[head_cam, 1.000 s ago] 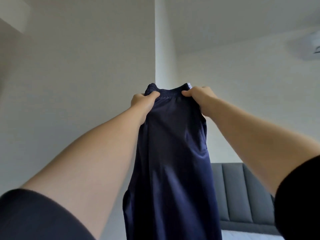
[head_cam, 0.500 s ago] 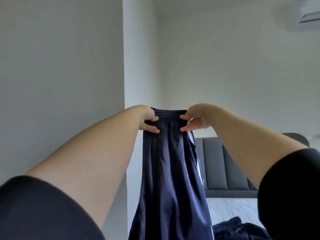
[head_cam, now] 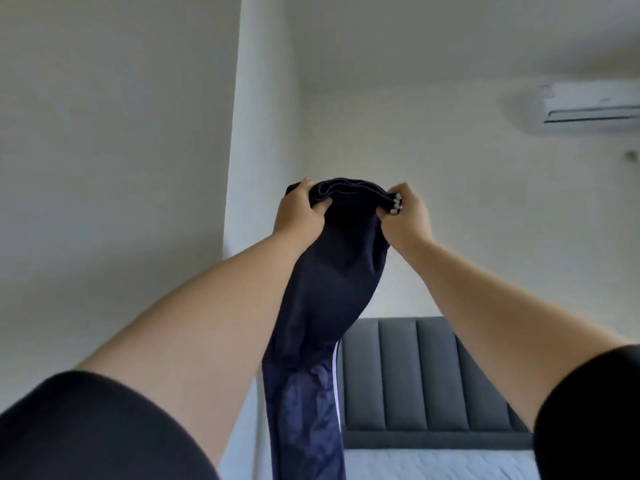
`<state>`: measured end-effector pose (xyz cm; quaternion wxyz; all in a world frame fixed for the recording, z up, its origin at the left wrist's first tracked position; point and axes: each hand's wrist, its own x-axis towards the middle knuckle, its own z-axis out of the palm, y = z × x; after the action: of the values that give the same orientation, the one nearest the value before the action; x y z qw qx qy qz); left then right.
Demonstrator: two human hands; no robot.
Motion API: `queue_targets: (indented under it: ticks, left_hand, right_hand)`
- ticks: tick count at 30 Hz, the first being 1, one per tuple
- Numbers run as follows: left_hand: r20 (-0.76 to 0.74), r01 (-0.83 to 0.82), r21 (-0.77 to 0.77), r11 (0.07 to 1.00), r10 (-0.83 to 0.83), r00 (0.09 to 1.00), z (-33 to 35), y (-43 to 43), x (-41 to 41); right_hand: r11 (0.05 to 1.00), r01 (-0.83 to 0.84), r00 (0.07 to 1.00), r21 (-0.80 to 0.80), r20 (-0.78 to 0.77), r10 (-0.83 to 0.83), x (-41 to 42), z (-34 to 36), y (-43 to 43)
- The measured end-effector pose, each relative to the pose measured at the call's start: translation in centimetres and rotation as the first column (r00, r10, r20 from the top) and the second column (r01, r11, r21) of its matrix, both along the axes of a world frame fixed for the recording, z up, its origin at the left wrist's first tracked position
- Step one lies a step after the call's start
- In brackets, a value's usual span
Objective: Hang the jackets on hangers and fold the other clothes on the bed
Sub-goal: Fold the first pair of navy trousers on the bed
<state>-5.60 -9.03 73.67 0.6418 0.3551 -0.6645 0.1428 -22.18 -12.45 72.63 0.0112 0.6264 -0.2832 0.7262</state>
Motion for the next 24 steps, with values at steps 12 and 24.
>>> queue_targets:
  ticks: [12, 24]
  left_hand:
    - [-0.111, 0.095, 0.732, 0.675, -0.02, 0.994, -36.5, 6.7, 0.8]
    - [-0.234, 0.234, 0.967, 0.098, -0.008, 0.972, -60.0, 13.1, 0.7]
  right_hand:
    - [0.751, -0.036, 0.981, 0.659, -0.122, 0.154, -1.4, -36.1, 5.6]
    - [0.404, 0.117, 0.809, 0.907, -0.323, 0.491, -6.1, -59.0, 12.3]
